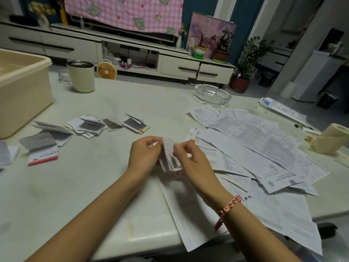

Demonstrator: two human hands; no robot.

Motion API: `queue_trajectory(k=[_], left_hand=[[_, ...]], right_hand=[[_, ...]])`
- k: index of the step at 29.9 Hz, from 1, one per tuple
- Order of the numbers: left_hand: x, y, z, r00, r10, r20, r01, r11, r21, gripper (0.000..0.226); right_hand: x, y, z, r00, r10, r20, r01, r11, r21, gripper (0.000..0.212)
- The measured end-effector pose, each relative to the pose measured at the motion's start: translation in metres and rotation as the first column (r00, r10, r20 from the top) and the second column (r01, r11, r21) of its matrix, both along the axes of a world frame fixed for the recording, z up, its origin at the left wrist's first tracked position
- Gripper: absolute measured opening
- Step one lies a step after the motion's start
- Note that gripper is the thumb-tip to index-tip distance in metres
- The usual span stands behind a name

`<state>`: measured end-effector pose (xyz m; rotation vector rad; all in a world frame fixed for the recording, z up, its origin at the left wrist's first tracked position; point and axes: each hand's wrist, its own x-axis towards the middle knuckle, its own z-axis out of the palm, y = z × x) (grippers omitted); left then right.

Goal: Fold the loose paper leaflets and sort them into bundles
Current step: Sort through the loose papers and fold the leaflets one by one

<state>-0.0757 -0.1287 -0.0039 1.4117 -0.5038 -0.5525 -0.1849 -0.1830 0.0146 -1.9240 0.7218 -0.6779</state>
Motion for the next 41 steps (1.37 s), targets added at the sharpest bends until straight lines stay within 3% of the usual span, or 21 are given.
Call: queue_trajectory(k=[3,6,12,17,20,23,28,34,41], left_hand=[[0.001,0.000,0.002,0.996,-0.020,-0.082,0.020,1.000,0.003,0.015],[0.003,-0.001,0.005,0.977,-0.064,-0.203,0.058,0.998,-0.032,0.034],[0.004,-0.001,0.001,0.996,-0.088,0.033,0.088,0.996,0.023,0.021],[0.010,-0.004,-0.004,0.994,0.035,0.107,-0.039,0.999,0.036,0.014],[0.018,-0.005,-0.006,0.989,0.144,0.021,-0.144,0.990,0.005,0.013],[0.025,-0.004,-0.007,0.974,0.217,-0.063,-0.219,0.976,-0.019,0.011],[0.030,-0.006,-0.005,0.957,0.253,-0.141,-0.265,0.962,-0.067,0.012],[0.042,-0.006,-0.005,0.932,0.361,0.009,-0.361,0.932,-0.018,0.014],[0.058,-0.012,-0.003,0.876,0.482,-0.017,-0.482,0.876,0.000,0.027]], right_hand=[[0.002,-0.004,-0.011,1.000,-0.002,-0.022,0.002,1.000,0.009,0.018],[0.002,-0.010,-0.012,0.999,-0.013,-0.040,0.013,1.000,0.017,0.021],[0.001,-0.014,-0.006,0.991,0.069,-0.111,-0.068,0.998,0.018,0.015],[0.009,-0.012,-0.005,0.999,-0.002,-0.034,0.003,1.000,0.015,0.020],[0.019,-0.007,-0.007,0.993,-0.087,0.078,0.073,0.984,0.164,0.025],[0.031,0.001,-0.011,0.993,-0.053,0.106,0.015,0.943,0.333,0.025],[0.048,0.004,-0.017,0.986,-0.136,0.092,0.104,0.951,0.291,0.022],[0.059,-0.018,-0.009,0.953,-0.290,0.089,0.244,0.908,0.340,0.026],[0.121,-0.042,0.007,0.960,-0.261,0.098,0.196,0.882,0.428,0.027]])
